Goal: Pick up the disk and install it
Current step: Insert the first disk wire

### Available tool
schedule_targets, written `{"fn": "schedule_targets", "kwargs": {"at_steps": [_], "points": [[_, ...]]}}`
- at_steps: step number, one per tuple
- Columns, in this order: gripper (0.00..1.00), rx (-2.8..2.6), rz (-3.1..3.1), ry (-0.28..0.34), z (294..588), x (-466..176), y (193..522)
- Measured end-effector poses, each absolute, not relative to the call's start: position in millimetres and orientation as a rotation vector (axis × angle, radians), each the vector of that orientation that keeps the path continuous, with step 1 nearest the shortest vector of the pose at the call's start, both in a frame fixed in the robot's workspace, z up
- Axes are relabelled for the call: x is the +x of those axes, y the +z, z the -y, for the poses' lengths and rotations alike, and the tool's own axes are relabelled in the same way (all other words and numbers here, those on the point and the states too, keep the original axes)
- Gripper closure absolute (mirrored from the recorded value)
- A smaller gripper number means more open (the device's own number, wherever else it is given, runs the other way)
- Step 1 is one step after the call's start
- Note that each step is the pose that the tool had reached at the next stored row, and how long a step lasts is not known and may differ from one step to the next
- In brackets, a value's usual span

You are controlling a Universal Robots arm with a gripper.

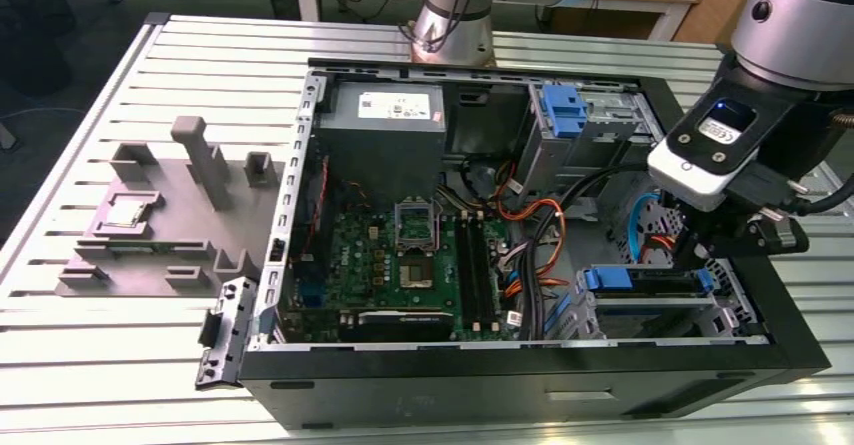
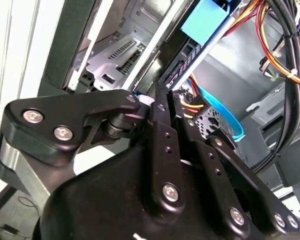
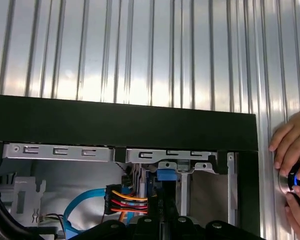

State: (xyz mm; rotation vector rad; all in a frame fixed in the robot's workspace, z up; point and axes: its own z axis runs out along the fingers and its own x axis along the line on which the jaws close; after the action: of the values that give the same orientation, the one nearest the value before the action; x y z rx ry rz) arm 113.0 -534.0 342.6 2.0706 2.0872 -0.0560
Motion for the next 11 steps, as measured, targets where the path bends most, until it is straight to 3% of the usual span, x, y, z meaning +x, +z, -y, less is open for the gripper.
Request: {"fn": "schedule_targets", "kwargs": {"at_steps": [11], "points": [[0.84,2.124,-2.045,-0.052,534.0,111.6,334.6]]}}
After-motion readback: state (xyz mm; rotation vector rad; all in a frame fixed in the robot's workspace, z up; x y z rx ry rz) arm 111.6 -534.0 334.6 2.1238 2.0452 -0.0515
